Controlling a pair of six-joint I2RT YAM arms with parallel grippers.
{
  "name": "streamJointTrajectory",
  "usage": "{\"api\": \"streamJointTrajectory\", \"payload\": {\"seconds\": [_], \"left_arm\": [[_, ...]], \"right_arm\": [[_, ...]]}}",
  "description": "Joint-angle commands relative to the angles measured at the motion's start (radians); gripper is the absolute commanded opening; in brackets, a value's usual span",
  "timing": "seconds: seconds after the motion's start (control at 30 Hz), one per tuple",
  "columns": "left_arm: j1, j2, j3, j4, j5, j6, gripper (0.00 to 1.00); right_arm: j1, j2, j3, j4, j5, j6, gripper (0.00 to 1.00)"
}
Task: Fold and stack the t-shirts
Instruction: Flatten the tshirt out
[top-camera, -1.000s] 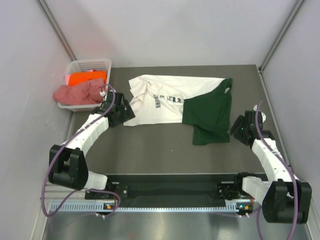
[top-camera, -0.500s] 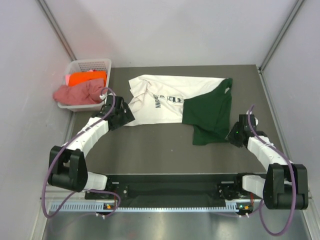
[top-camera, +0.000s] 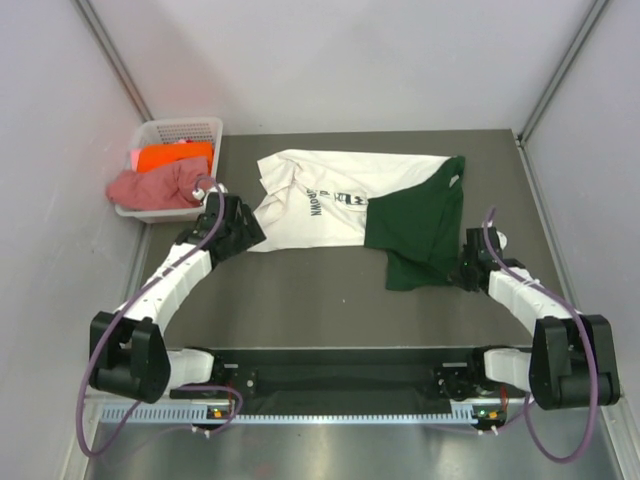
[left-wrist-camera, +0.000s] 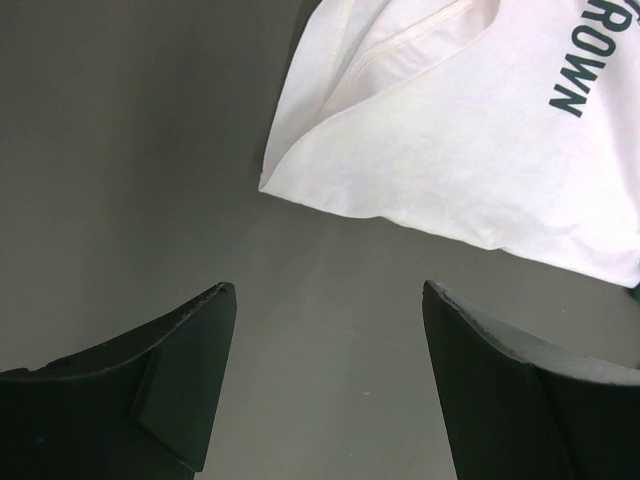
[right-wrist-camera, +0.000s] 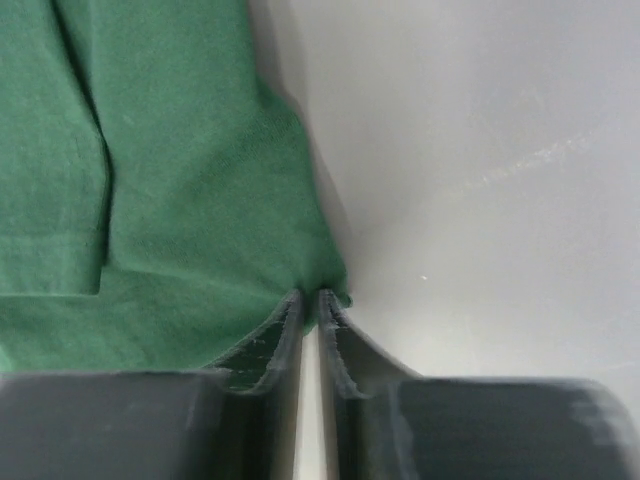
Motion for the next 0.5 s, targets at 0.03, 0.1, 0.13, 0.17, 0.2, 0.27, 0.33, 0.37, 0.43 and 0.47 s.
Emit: {"api": "streamJointTrajectory", "payload": {"seconds": [0.03, 0.1, 0.13, 0.17, 0.2, 0.27, 0.33, 0.37, 0.43, 0.47], "left_arm": [[0.005, -0.068, -0.029, 0.031, -0.027, 0.002, 0.8], [0.005, -0.079, -0.02, 0.02, -0.019, 0.0, 0.8], [0.005, -0.08, -0.017, 0.013, -0.015, 0.002, 0.79], [0.005, -0.08, -0.014, 0.005, -0.01, 0.002, 0.8], [0.005, -0.084, -0.006, 0.004, -0.004, 0.002, 0.8], [0.005, -0.085, -0.001, 0.004, 0.007, 0.002, 0.8], [0.005, -0.084, 0.006, 0.004, 0.014, -0.012, 0.79], [0.005, -0.084, 0.005, 0.02, 0.016, -0.012, 0.8], [0.007, -0.077, 0.003, 0.034, 0.022, -0.015, 0.8], [0.005, -0.068, 0.005, 0.039, 0.022, -0.015, 0.8]], "right_arm": [[0.032, -0.033, 0.042, -0.018, 0.063, 0.009, 0.0], [0.042, -0.07, 0.051, -0.052, 0.069, 0.012, 0.0], [0.051, -0.112, 0.059, -0.067, 0.069, 0.016, 0.0], [0.058, -0.132, 0.074, -0.098, 0.066, 0.017, 0.0], [0.061, -0.147, 0.086, -0.109, 0.061, 0.02, 0.0], [0.062, -0.16, 0.132, -0.127, 0.046, 0.017, 0.0], [0.062, -0.114, 0.175, -0.13, 0.046, 0.014, 0.0], [0.061, -0.086, 0.224, -0.135, 0.052, 0.009, 0.0], [0.061, 0.012, 0.275, -0.134, 0.06, -0.001, 0.04], [0.059, 0.046, 0.32, -0.131, 0.054, -0.004, 0.06]]}}
